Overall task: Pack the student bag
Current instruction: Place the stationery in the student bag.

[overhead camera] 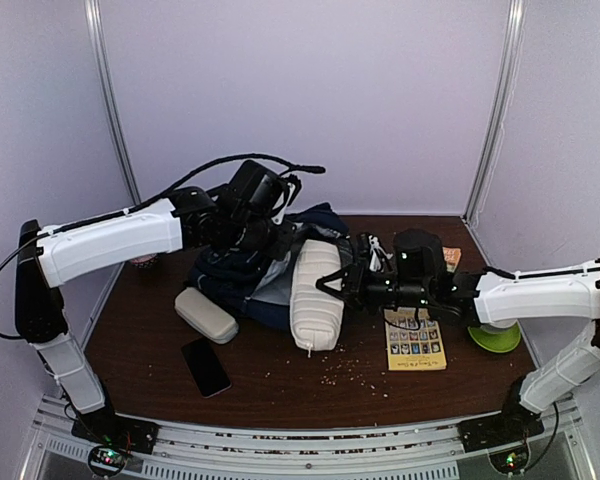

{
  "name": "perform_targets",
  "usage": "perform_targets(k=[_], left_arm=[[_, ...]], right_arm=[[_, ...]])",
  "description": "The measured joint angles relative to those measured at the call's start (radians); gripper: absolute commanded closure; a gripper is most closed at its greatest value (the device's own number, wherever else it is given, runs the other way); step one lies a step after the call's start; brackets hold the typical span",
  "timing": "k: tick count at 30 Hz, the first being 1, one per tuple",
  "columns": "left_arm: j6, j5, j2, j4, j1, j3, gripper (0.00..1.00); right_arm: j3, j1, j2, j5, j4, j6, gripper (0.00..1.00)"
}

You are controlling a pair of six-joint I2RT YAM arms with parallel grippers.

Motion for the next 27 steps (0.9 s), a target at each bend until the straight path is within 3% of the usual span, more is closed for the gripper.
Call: perform_targets(k=[12, 19, 27], left_arm=[[-0.019, 0.124, 0.0, 0.022, -0.014, -0.015, 1.0], [-0.039, 0.171, -0.042, 0.065, -0.05, -0.117, 1.0], [-0.126, 0.212, -0.1, 0.093, -0.051, -0.134, 1.0]], right_arm=[[-0.002, -0.025, 0.094, -0.039, 0.022, 0.045, 1.0], [0.019, -0.084, 0.139, 0.084, 0.028, 0.103, 1.0], [0.063, -0.084, 0.272, 0.238, 0.162, 0.172, 1.0]])
